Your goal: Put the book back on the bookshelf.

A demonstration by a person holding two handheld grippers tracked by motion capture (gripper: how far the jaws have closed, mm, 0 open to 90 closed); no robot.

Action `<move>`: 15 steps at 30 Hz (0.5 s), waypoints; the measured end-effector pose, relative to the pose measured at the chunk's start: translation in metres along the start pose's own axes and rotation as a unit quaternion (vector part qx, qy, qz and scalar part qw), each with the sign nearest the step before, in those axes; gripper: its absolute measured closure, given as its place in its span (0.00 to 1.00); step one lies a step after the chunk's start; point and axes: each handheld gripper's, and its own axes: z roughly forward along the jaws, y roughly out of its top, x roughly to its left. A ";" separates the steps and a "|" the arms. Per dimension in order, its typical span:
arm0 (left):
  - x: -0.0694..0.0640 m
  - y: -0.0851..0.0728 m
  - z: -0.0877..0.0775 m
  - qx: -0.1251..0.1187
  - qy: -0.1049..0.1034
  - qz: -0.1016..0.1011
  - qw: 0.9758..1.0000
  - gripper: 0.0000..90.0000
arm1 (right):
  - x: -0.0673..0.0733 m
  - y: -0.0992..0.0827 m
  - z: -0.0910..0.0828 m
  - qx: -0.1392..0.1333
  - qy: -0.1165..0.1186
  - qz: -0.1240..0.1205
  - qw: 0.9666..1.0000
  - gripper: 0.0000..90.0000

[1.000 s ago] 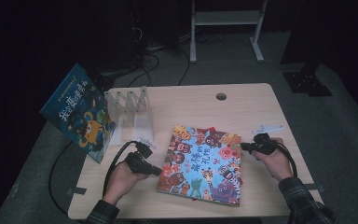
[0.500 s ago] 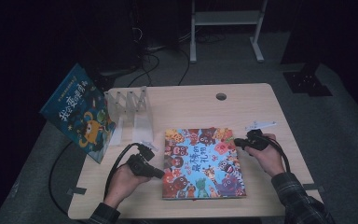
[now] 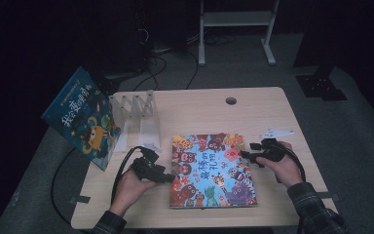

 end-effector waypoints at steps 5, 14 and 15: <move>0.004 0.003 0.005 -0.016 0.017 0.004 1.000 0.18 | 0.004 -0.005 0.003 0.008 0.010 -0.005 1.000 0.34; 0.006 0.006 0.019 -0.013 0.026 0.010 1.000 0.04 | 0.006 -0.010 0.008 0.012 0.038 0.005 0.999 0.31; 0.007 0.006 0.020 -0.011 0.026 0.011 1.000 0.04 | 0.006 -0.010 0.009 0.012 0.044 0.007 0.999 0.32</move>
